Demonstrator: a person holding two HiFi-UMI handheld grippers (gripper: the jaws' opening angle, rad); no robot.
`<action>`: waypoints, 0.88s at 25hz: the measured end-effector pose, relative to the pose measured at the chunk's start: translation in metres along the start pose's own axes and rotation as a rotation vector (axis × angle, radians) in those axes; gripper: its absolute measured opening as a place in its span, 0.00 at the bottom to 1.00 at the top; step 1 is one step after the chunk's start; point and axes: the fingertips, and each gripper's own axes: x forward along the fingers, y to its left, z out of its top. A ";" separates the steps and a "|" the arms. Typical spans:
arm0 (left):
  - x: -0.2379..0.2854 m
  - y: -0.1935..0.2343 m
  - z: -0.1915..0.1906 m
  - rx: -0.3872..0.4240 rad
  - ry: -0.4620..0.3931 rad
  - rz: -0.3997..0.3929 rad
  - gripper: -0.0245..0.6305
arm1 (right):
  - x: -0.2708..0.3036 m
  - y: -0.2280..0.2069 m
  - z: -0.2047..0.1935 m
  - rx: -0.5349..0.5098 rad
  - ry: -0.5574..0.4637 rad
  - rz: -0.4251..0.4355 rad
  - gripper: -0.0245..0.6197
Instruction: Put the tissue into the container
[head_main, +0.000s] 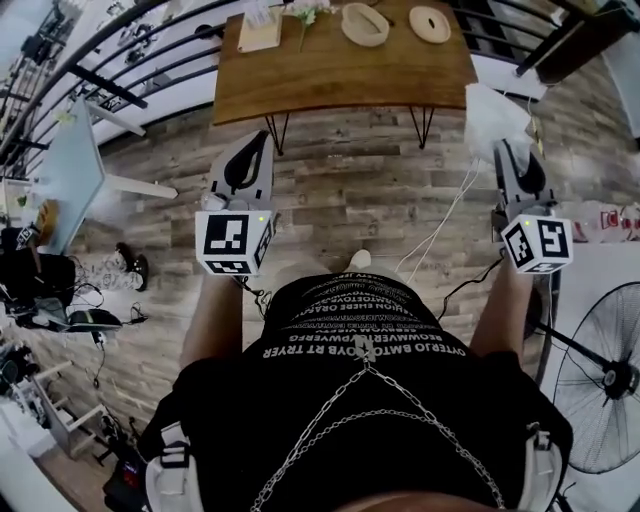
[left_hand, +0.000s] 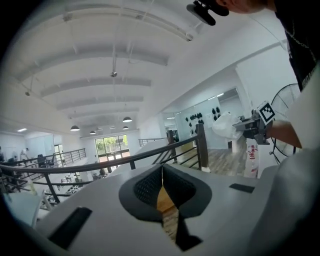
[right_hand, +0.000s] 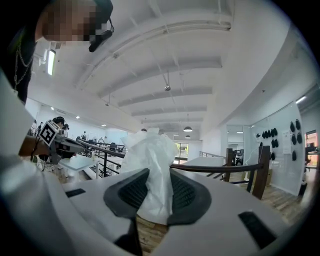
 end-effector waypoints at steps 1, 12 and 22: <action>-0.004 0.006 0.001 -0.018 -0.007 0.017 0.08 | 0.002 0.002 0.000 0.007 0.000 0.006 0.22; 0.002 0.019 0.002 -0.055 -0.071 0.028 0.08 | 0.041 0.043 -0.010 -0.012 0.033 0.051 0.22; 0.059 0.046 -0.005 -0.084 -0.077 -0.011 0.08 | 0.097 0.050 -0.009 -0.028 0.056 0.077 0.22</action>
